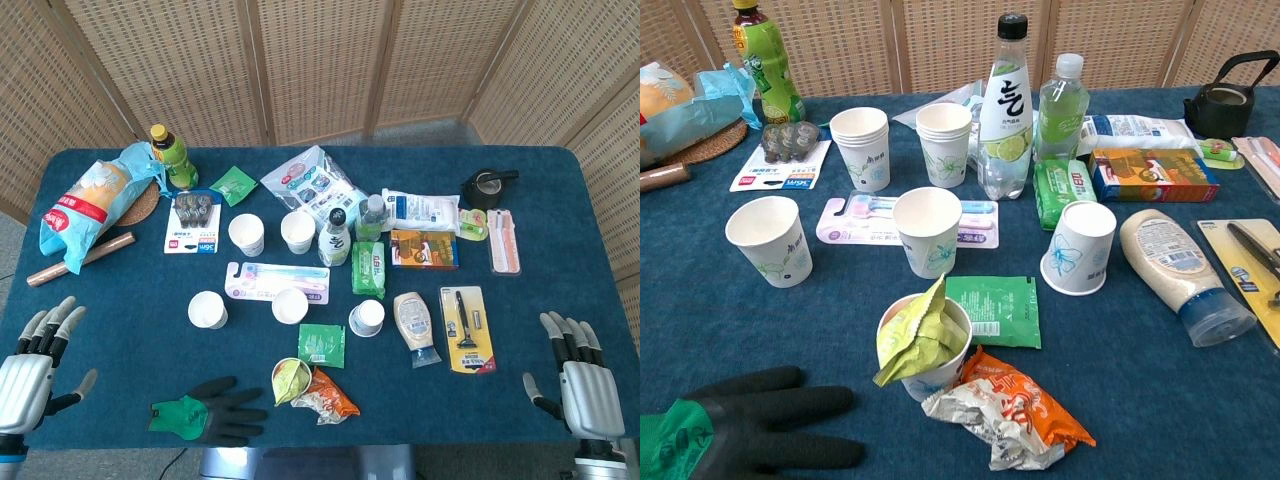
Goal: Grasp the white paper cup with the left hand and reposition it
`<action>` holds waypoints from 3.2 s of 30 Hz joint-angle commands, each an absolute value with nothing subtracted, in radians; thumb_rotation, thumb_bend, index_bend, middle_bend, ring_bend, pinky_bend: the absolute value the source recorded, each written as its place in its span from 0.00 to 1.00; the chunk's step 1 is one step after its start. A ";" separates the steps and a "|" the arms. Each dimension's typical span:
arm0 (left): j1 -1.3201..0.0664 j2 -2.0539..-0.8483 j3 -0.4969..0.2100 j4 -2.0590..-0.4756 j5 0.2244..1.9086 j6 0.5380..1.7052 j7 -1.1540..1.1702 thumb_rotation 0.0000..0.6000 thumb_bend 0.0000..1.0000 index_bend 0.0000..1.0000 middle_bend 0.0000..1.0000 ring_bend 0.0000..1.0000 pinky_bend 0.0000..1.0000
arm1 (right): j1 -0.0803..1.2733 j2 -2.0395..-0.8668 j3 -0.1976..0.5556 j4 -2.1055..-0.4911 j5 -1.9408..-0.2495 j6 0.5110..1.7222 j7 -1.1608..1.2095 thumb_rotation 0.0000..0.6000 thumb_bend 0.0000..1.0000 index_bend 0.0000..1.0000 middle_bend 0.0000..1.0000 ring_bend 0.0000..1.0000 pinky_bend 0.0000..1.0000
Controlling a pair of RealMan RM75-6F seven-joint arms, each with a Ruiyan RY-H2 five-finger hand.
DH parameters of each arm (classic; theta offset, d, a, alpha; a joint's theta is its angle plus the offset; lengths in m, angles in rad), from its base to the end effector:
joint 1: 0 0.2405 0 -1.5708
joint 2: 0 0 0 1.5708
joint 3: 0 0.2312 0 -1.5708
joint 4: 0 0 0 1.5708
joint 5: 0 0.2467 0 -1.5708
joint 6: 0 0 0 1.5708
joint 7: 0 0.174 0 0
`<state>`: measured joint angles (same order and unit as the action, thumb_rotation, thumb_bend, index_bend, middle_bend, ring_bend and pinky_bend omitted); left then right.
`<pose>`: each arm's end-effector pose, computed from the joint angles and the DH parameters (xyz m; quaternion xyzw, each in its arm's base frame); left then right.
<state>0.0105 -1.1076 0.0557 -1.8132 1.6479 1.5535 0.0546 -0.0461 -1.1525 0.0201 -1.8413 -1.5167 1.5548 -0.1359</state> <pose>-0.2543 0.1572 0.0889 -0.5941 -0.4344 -0.4191 0.5317 -0.2638 -0.1666 0.0923 0.5420 -0.4483 0.3997 0.5878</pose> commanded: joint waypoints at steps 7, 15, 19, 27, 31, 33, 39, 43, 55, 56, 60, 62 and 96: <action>-0.004 -1.107 0.052 -1.807 1.647 1.535 0.042 1.00 0.38 0.00 0.00 0.00 0.00 | -0.048 -1.162 0.013 -1.847 -1.525 1.555 -0.144 1.00 0.39 0.00 0.02 0.00 0.00; -0.026 -1.090 0.044 -1.825 1.652 1.512 0.079 1.00 0.38 0.00 0.00 0.00 0.00 | -0.063 -1.161 0.007 -1.845 -1.527 1.572 -0.138 1.00 0.39 0.00 0.02 0.00 0.00; -0.051 -1.088 0.039 -1.837 1.639 1.466 0.140 1.00 0.38 0.00 0.00 0.00 0.00 | -0.067 -1.157 0.005 -1.845 -1.527 1.574 -0.137 1.00 0.39 0.00 0.02 0.00 0.00; -0.133 -1.125 0.001 -1.857 1.562 1.333 0.249 1.00 0.38 0.00 0.00 0.00 0.07 | -0.078 -1.152 0.004 -1.838 -1.510 1.578 -0.123 1.00 0.39 0.00 0.02 0.00 0.00; -0.180 -1.151 -0.021 -1.857 1.518 1.268 0.295 1.00 0.38 0.00 0.00 0.00 0.07 | -0.081 -1.153 0.004 -1.834 -1.501 1.573 -0.117 1.00 0.39 0.00 0.02 0.00 0.00; -0.206 -1.167 -0.033 -1.854 1.492 1.234 0.314 1.00 0.38 0.00 0.00 0.00 0.07 | -0.081 -1.150 0.004 -1.835 -1.499 1.572 -0.119 1.00 0.39 0.00 0.02 0.00 0.00; -0.278 -1.232 -0.068 -1.816 1.412 1.144 0.343 1.00 0.38 0.00 0.01 0.00 0.07 | -0.082 -1.141 0.009 -1.851 -1.495 1.574 -0.133 1.00 0.39 0.00 0.02 0.00 0.00; -0.321 -1.276 -0.086 -1.779 1.361 1.093 0.343 1.00 0.38 0.00 0.02 0.01 0.07 | -0.082 -1.140 0.010 -1.857 -1.488 1.570 -0.139 1.00 0.39 0.00 0.02 0.00 0.00; -0.406 -1.386 -0.110 -1.701 1.298 1.040 0.331 1.00 0.38 0.02 0.12 0.13 0.10 | -0.085 -1.135 0.014 -1.869 -1.474 1.569 -0.159 1.00 0.39 0.00 0.02 0.00 0.00; -0.410 -1.394 -0.110 -1.695 1.294 1.039 0.329 1.00 0.38 0.03 0.14 0.15 0.11 | -0.086 -1.134 0.013 -1.870 -1.475 1.569 -0.158 1.00 0.39 0.00 0.02 0.00 0.00; -0.413 -1.416 -0.111 -1.675 1.291 1.057 0.311 1.00 0.38 0.10 0.21 0.25 0.18 | -0.089 -1.133 0.012 -1.870 -1.475 1.572 -0.157 1.00 0.39 0.00 0.02 0.00 0.00; -0.414 -1.426 -0.113 -1.664 1.290 1.067 0.303 1.00 0.38 0.14 0.26 0.31 0.22 | -0.090 -1.132 0.011 -1.870 -1.474 1.571 -0.157 1.00 0.39 0.00 0.02 0.00 0.00; -0.567 -1.227 -0.046 -1.784 1.290 0.963 0.643 1.00 0.39 0.22 0.35 0.39 0.33 | -0.102 -1.134 0.008 -1.856 -1.473 1.574 -0.139 1.00 0.39 0.00 0.02 0.00 0.00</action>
<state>-0.5468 -1.2346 -0.0630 -1.7740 1.2994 0.9737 0.5774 -0.1019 -1.1343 0.0084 -1.8561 -1.4734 1.5743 -0.1392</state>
